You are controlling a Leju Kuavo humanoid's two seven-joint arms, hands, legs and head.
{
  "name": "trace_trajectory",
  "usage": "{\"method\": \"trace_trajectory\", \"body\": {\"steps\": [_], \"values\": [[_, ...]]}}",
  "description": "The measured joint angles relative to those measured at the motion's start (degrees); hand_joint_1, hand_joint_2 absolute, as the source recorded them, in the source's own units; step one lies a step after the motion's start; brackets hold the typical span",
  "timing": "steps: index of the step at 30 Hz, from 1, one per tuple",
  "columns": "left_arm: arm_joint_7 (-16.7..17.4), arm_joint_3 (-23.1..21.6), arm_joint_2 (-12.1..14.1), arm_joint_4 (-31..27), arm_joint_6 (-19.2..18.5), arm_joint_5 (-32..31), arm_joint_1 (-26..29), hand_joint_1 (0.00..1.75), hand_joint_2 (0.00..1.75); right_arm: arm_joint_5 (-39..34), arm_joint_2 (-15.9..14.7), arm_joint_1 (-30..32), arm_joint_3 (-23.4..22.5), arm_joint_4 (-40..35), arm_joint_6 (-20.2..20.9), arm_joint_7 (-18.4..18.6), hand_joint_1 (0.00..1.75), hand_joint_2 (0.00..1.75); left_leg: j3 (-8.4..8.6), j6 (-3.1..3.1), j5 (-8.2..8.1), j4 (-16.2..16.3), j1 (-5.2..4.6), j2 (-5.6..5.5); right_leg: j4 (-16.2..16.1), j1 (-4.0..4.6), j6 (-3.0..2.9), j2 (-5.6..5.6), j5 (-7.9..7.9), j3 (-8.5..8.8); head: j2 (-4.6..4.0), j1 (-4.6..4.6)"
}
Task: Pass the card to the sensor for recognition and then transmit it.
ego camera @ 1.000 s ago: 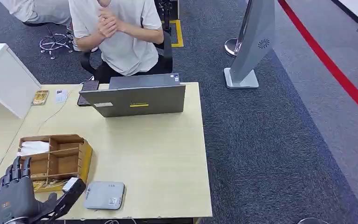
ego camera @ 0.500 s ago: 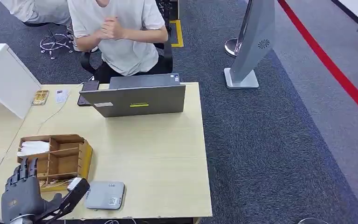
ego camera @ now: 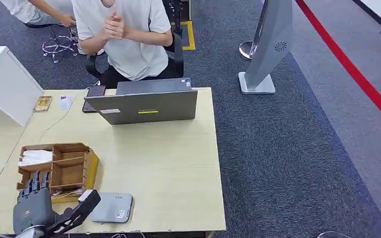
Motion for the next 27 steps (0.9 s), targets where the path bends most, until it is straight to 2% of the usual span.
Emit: {"method": "trace_trajectory", "body": {"steps": [3, 4, 5, 8, 13, 27], "values": [[0.0, 0.0, 0.1, 0.7, 0.0, 0.0, -0.1, 0.0, 1.75, 0.1, 0.0, 0.0, 0.0, 0.0, 0.0, 0.0, 0.0, 1.75, 0.0, 0.0, 0.0, 0.0, 0.0, 0.0, 0.0, 0.0, 0.0, 0.0, 0.0, 0.0, 0.0, 0.0], [0.0, 0.0, 0.1, 0.8, 0.0, 0.0, -0.1, 1.22, 1.75, 0.1, 0.0, 0.0, 0.0, 0.0, 0.1, 0.0, 0.0, 1.75, 0.0, 0.0, 0.0, 0.0, 0.0, 0.0, 0.0, 0.0, 0.0, 0.0, 0.0, 0.0, 0.0, 0.0], [0.0, 0.0, 0.2, 0.8, -0.1, 0.0, -0.1, 1.75, 1.75, 0.1, 0.0, 0.0, 0.0, 0.0, 0.2, 0.0, 0.0, 1.75, 0.0, 0.0, 0.0, 0.0, 0.0, 0.0, 0.0, 0.0, 0.0, 0.0, 0.0, 0.0, 0.0, 0.0], [-0.1, 0.0, 0.2, 1.0, -0.4, 0.0, -0.1, 1.75, 1.75, 0.2, 0.0, 0.0, 0.0, 0.0, 0.3, 0.0, 0.0, 1.75, 0.0, 0.0, 0.0, 0.0, 0.0, 0.0, 0.0, 0.0, 0.0, 0.0, 0.0, 0.01, 0.0, 0.0], [-2.0, 0.0, 0.2, 1.0, 0.4, 0.0, -0.1, 1.75, 1.75, 0.2, 0.0, 0.0, 0.0, 0.0, 0.5, 0.0, 0.0, 1.75, 0.01, 0.0, 0.0, 0.0, 0.0, 0.0, 0.0, 0.0, 0.0, -0.01, 0.0, 0.02, 0.0, 0.0], [-2.3, 0.0, 0.2, 1.0, 0.9, 0.0, -0.2, 1.75, 1.75, 0.2, 0.0, 0.0, 0.0, 0.0, 0.5, 0.0, 0.0, 1.75, 0.01, 0.0, 0.0, 0.0, 0.0, 0.0, 0.0, 0.0, 0.0, -0.01, 0.0, 0.02, 0.0, 0.0]]}}
